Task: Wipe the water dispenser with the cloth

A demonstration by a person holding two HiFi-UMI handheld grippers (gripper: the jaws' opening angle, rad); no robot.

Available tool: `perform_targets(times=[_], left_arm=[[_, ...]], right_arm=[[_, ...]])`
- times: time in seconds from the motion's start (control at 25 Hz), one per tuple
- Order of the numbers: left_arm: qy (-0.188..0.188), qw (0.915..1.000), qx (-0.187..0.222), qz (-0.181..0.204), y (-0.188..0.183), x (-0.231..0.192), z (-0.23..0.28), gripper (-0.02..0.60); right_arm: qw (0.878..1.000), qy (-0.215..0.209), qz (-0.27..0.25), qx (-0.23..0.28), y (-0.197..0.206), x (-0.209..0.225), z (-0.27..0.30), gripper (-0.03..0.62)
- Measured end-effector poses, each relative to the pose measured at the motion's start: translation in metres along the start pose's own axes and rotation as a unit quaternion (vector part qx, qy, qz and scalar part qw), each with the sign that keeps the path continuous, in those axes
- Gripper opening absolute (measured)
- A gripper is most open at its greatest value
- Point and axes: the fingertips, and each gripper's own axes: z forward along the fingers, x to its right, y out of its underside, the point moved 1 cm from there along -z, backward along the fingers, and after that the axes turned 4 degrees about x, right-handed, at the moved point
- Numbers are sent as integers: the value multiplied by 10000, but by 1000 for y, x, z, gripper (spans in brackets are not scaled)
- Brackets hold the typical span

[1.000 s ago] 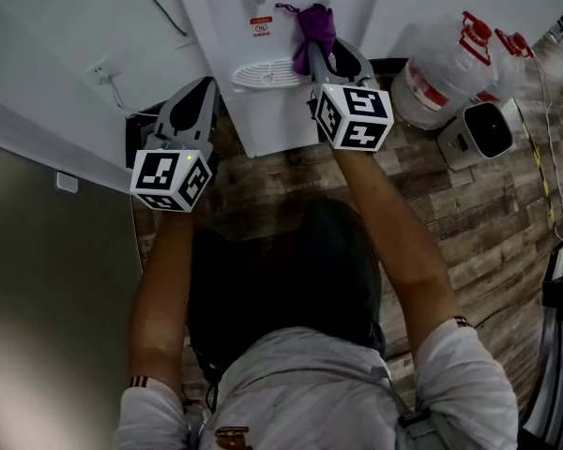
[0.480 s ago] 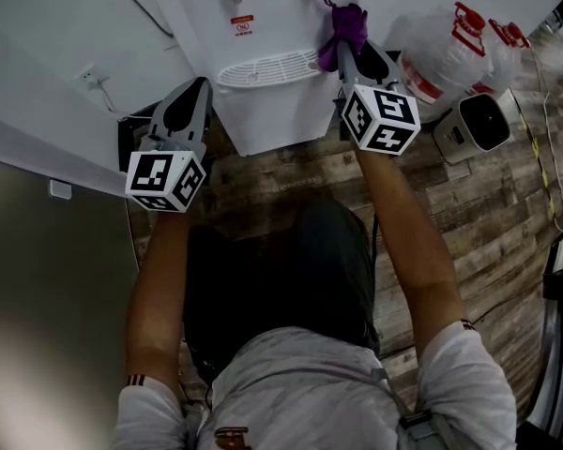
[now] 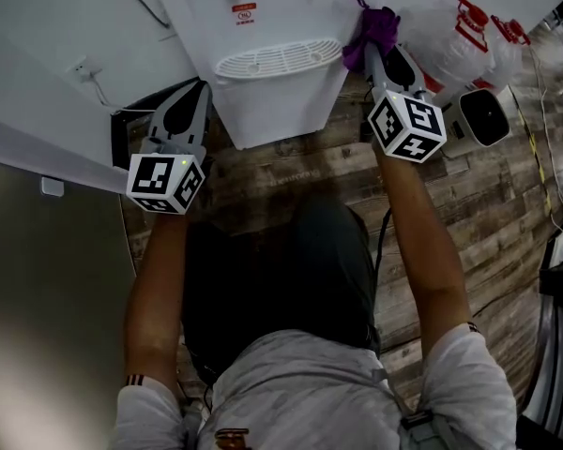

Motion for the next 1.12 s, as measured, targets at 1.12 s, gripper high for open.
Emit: perform_targets(times=[1.12], left_arm=[[5, 9995, -280, -165, 60, -21, -22, -2]], right_arm=[[9738, -2156, 467, -555, 112, -243, -33, 101]])
